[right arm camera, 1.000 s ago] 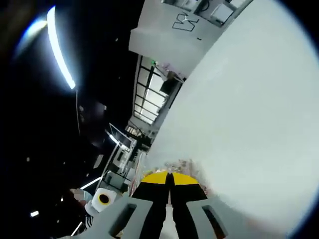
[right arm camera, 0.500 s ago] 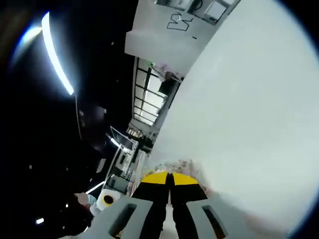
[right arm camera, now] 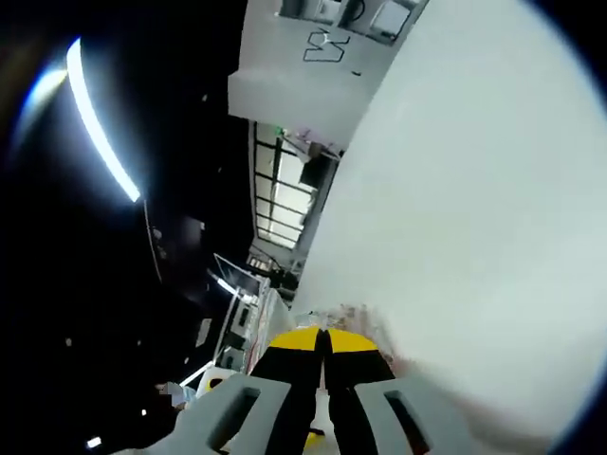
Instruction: Open the resealable bag by pulling the two sides of the seal apart until the entire bag opening is separated and visibly accessible.
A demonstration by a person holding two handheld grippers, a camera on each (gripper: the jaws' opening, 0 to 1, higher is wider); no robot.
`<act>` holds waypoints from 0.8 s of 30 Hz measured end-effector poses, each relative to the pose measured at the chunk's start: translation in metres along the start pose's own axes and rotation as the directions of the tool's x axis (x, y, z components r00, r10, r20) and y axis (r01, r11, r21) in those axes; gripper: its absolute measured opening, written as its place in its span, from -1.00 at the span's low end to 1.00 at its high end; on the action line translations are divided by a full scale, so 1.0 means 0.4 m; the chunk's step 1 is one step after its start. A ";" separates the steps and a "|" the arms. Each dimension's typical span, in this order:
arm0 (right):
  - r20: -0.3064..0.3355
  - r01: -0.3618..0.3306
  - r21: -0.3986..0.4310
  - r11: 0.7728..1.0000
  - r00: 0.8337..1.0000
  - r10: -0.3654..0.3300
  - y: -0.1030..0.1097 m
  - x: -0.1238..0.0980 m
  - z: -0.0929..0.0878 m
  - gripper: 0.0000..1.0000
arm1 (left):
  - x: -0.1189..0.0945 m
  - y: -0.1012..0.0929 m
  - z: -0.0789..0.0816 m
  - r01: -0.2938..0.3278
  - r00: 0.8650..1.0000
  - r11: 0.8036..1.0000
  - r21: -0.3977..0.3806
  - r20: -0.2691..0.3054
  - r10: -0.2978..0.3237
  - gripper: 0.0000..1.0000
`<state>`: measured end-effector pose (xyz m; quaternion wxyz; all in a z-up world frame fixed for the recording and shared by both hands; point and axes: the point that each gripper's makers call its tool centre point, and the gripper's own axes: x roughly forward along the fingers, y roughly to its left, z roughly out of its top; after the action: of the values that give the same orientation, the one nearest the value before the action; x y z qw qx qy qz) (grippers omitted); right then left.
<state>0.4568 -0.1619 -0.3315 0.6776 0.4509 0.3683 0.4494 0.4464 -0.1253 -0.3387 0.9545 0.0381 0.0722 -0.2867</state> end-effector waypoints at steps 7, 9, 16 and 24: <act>0.020 -0.010 0.053 0.999 1.000 0.009 0.000 -0.003 0.003 -1.00 | 0.000 -0.002 0.001 0.003 1.000 1.000 0.002 0.002 -0.003 0.71; 0.026 -0.012 0.066 0.998 1.000 0.011 -0.002 -0.005 0.005 -1.00 | 0.001 -0.002 0.001 0.004 1.000 1.000 0.000 0.001 -0.004 0.71; 0.046 -0.025 0.111 0.994 0.999 0.020 0.001 -0.005 0.011 -1.00 | 0.002 -0.001 0.001 0.004 1.000 1.000 0.000 0.001 -0.004 0.71; 0.056 -0.035 0.142 0.989 0.998 0.027 0.013 -0.005 0.015 -1.00 | 0.002 -0.005 0.002 0.009 1.000 1.000 0.003 0.004 -0.009 0.71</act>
<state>0.4600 -0.1643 -0.3245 0.6462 0.5159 0.3742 0.4199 0.4459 -0.1276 -0.3380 0.9534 0.0384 0.0701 -0.2910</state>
